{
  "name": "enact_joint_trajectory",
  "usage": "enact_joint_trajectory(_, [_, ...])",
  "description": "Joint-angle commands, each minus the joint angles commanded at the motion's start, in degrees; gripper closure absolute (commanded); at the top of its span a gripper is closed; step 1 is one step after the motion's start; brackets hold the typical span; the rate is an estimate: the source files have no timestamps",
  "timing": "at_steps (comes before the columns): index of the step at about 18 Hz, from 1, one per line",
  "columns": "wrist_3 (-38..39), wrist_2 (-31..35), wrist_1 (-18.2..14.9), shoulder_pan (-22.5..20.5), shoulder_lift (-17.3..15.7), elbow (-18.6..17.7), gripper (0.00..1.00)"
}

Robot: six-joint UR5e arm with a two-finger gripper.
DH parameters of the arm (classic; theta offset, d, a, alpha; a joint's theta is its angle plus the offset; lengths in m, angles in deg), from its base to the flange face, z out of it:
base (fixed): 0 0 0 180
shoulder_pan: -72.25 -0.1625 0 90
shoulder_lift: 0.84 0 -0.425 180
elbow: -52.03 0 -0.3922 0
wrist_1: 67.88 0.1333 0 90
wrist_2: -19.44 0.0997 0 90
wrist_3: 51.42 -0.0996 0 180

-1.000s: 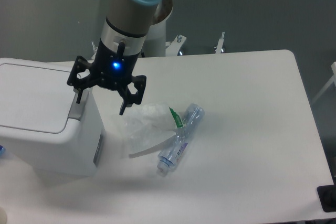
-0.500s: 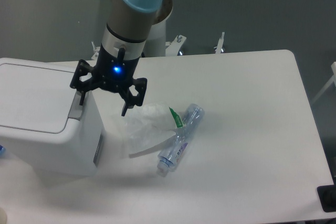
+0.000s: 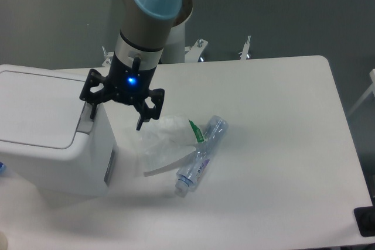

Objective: Open the trash can

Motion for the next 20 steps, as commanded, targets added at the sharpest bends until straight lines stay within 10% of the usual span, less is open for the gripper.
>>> enact_joint_trajectory(10, [-0.18, 0.00, 0.70, -0.70, -0.17, 3.60, 0.00])
enact_joint_trajectory(14, [-2.01, 0.52, 6.67, -5.09, 1.05, 2.90, 0.00])
enact_joint_trajectory(20, [-13.44, 17.66, 11.07, -13.52, 4.65, 2.99, 0.00])
